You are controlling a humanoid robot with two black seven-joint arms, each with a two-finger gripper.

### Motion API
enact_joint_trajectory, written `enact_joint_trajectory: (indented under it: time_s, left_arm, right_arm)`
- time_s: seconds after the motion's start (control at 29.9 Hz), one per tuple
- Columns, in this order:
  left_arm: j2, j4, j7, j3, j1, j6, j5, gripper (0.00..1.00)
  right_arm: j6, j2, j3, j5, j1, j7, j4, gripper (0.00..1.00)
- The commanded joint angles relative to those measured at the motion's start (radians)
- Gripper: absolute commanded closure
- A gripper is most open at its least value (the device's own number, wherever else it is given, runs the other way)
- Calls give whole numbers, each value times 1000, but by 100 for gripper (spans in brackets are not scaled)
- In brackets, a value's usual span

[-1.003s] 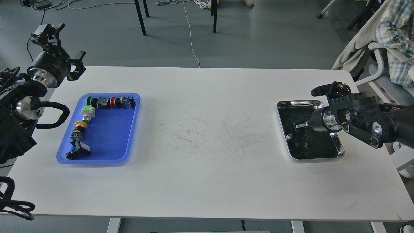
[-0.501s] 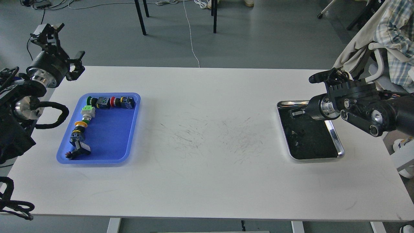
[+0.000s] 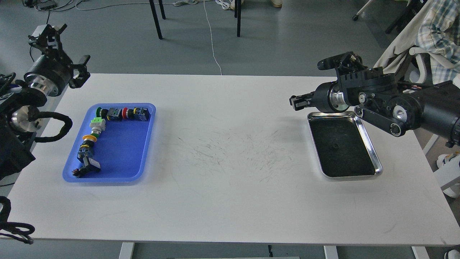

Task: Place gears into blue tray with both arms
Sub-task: 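Carry the black part with the right gripper toward the table centre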

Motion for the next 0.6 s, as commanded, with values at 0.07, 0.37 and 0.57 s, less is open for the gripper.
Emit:
enact_joint_trajectory:
  time_s: [0.07,0.37,0.57]
  left_arm:
    - [21,-2,0,1,0,0,1,1]
    - [42,-5,2,1,-1,0,1,1]
    - [58,-5,0,0,0,0,1,1]
  right_arm:
    - [-52,61,8,1,44,3,23,99]
    - [-150,228,6,-7,74,19,31,99]
    - [-182,314,-7,-32,68,33,29,99]
